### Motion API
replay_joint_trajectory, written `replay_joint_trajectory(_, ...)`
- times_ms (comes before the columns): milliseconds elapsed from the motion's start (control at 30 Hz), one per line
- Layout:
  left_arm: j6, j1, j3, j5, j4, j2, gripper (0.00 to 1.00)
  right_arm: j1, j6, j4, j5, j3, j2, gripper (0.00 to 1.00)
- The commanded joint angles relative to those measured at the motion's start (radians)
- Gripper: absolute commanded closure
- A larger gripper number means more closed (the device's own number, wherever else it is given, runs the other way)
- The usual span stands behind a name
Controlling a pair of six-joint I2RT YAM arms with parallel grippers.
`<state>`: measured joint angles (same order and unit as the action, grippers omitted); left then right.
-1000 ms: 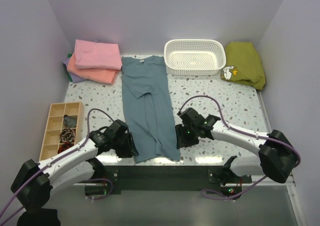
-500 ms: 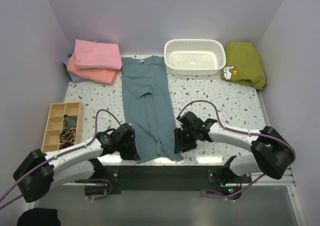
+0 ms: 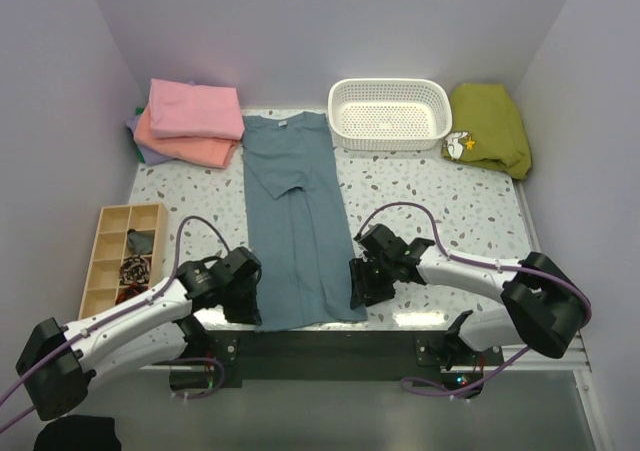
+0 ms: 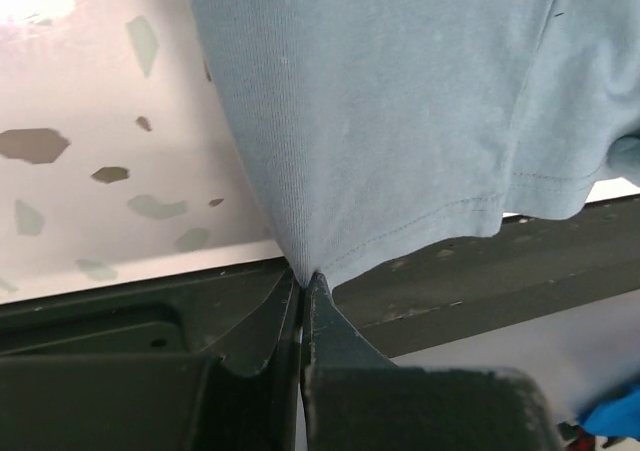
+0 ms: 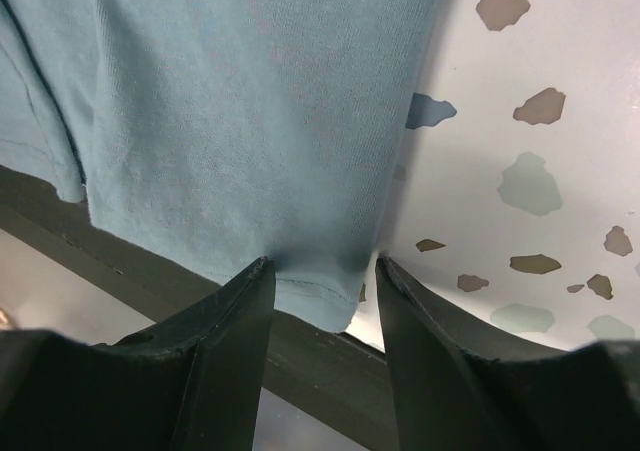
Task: Fold and stack the t-shirts
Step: Grab the bottom of the folded rectangular tshirt with both arms
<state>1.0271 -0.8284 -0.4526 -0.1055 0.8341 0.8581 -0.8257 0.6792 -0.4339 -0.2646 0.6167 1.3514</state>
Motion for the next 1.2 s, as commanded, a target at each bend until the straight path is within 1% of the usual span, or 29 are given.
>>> replay_joint_trajectory(0, -0.064, -0.008, -0.075, 0.023, 0.079, 0.025, 1.0, -0.004, 0.011, -0.022, 0.002, -0.009, -0.024, 0.51)
replay_joint_trajectory(167, -0.07, -0.008, -0.074, 0.039, 0.059, 0.053, 1.0, -0.003, 0.025, -0.026, 0.008, -0.02, -0.038, 0.51)
replay_joint_trajectory(333, -0.048, -0.006, -0.064, 0.044, 0.053, 0.038, 1.0, -0.003, 0.054, -0.008, -0.005, -0.044, -0.063, 0.5)
replay_joint_trajectory(367, -0.044, -0.006, -0.058, 0.044, 0.053, 0.03, 0.94, -0.004, 0.071, 0.007, -0.021, -0.057, -0.064, 0.5)
replay_joint_trajectory(400, -0.036, -0.008, -0.055, 0.044, 0.053, 0.027, 0.92, -0.003, 0.078, 0.03, -0.031, -0.063, -0.06, 0.5)
replay_joint_trajectory(433, -0.033, -0.008, -0.054, 0.043, 0.05, 0.024, 0.91, -0.003, 0.08, 0.02, -0.021, -0.061, -0.061, 0.52)
replay_joint_trajectory(500, -0.024, -0.008, -0.046, 0.04, 0.039, 0.016, 0.91, -0.006, 0.074, -0.043, 0.071, -0.034, -0.086, 0.53)
replay_joint_trajectory(567, -0.019, -0.008, -0.037, 0.033, 0.028, 0.013, 0.91, -0.007, 0.031, -0.094, 0.137, 0.024, -0.164, 0.52)
replay_joint_trajectory(600, -0.013, -0.006, -0.034, 0.032, 0.022, 0.01, 0.91, -0.009, 0.023, -0.121, 0.18, 0.043, -0.19, 0.51)
replay_joint_trajectory(633, -0.012, -0.008, -0.032, 0.029, 0.017, 0.009, 0.91, -0.009, 0.014, -0.124, 0.197, 0.073, -0.233, 0.49)
replay_joint_trajectory(667, -0.009, -0.008, -0.025, 0.024, 0.005, 0.007, 0.91, -0.007, 0.0, -0.12, 0.202, 0.084, -0.242, 0.47)
replay_joint_trajectory(767, -0.002, -0.008, -0.015, 0.015, -0.019, 0.01, 0.91, -0.009, -0.01, -0.057, 0.163, 0.098, -0.207, 0.46)
replay_joint_trajectory(867, -0.002, -0.008, -0.012, 0.007, -0.035, 0.021, 0.91, -0.012, -0.003, 0.021, 0.09, 0.089, -0.105, 0.49)
replay_joint_trajectory(967, -0.002, -0.006, -0.014, 0.01, -0.032, 0.016, 0.92, -0.026, 0.016, 0.093, 0.044, 0.068, -0.057, 0.51)
replay_joint_trajectory(1167, 0.005, -0.008, 0.002, 0.007, -0.041, 0.01, 0.92, -0.084, 0.026, 0.152, -0.015, 0.06, -0.028, 0.52)
